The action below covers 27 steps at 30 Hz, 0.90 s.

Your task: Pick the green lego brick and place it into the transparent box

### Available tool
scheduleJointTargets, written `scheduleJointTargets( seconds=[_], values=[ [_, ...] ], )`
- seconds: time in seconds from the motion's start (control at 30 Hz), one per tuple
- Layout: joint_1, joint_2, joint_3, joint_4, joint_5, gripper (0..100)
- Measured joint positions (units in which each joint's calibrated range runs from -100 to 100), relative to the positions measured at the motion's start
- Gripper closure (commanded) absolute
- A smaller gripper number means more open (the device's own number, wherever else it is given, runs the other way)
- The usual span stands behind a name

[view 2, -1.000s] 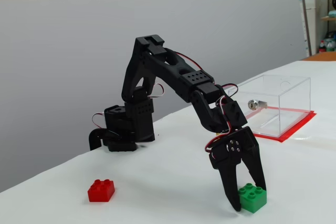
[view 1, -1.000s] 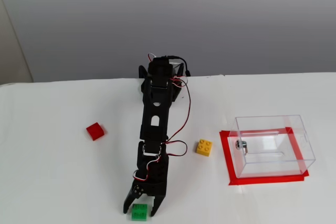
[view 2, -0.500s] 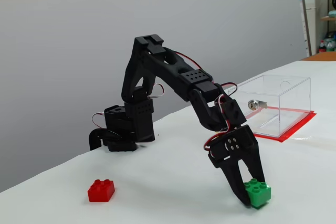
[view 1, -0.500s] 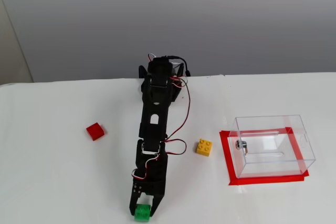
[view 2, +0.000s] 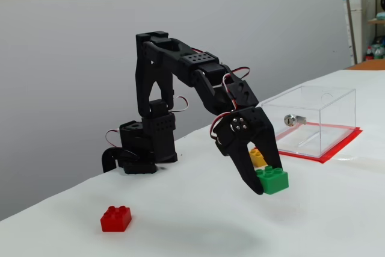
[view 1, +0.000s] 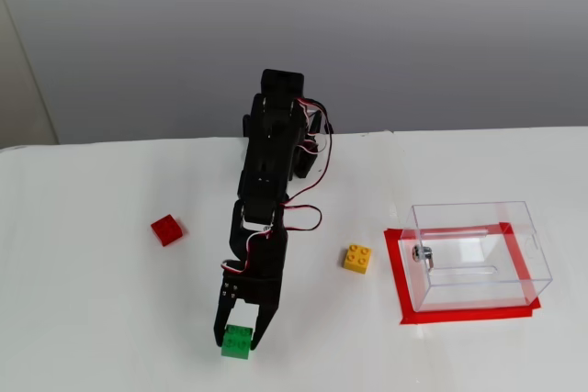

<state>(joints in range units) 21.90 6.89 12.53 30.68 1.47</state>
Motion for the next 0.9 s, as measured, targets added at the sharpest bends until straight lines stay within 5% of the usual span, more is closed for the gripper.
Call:
scheduleJointTargets(
  seconds=[0.57,0.9],
  values=[
    [-0.3,-38.6,25.8,0.0,0.0,91],
    [-10.0,-50.6,33.0,1.5,0.0,91]
  ],
)
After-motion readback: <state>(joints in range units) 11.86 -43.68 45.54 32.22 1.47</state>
